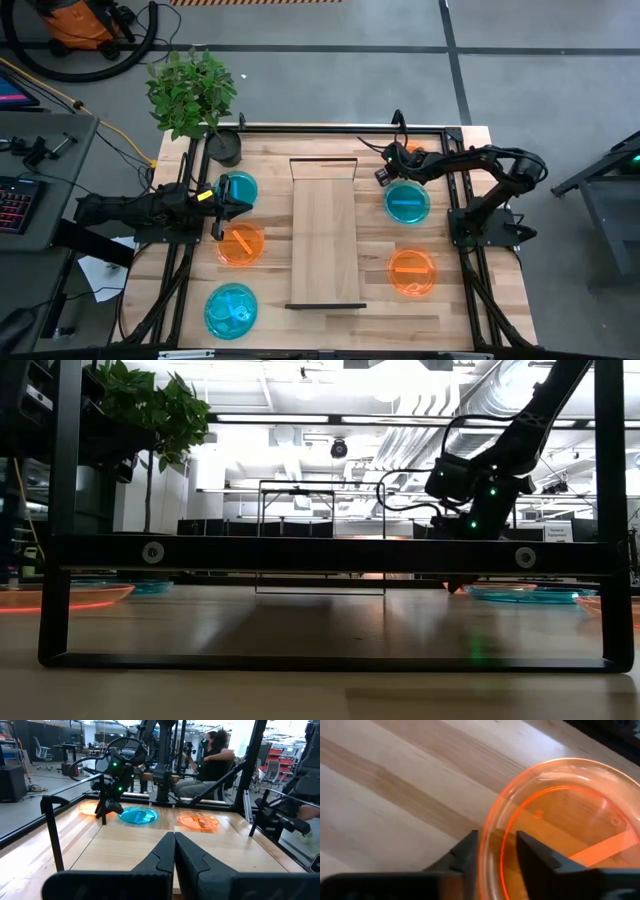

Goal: Place and stack plates onto a shelf
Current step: Put the top right orange plate on the shelf

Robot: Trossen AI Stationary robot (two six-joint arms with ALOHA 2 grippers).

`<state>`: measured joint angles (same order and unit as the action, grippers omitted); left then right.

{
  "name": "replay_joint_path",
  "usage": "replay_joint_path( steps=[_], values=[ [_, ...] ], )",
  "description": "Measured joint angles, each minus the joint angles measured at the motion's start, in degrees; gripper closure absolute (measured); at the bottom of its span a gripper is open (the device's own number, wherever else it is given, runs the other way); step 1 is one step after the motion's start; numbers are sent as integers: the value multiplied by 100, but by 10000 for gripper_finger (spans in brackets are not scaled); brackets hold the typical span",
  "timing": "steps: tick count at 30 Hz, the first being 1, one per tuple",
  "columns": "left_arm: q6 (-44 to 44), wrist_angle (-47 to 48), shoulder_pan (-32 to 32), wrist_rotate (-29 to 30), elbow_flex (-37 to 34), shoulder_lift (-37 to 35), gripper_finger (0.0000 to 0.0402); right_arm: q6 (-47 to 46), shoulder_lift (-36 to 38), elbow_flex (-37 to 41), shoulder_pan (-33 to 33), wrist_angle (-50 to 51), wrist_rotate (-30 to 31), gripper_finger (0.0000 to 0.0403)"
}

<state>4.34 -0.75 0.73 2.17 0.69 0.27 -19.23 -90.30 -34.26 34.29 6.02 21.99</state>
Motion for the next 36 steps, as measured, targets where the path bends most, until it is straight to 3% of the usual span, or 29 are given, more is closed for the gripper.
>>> replay_joint_path(
  steps=[3,5,12,20,30,36],
  values=[
    [0,1,0,-1,0,-2,401,9,-4,6,21,59,73,376],
    [-1,-1,0,0,-2,-2,401,25,-4,9,19,80,112,392],
    [0,-1,0,1,-2,-2,401,81,340,39,-69,493,-94,400],
    [0,0,0,-1,-2,-1,401,9,1699,37,-579,1126,-115,403],
    [0,0,-1,1,-1,-2,401,-27,3553,27,-1590,1398,631,403],
    [0,-1,0,-1,-2,-2,401,-632,3811,24,-1706,2214,628,403]
  ],
)
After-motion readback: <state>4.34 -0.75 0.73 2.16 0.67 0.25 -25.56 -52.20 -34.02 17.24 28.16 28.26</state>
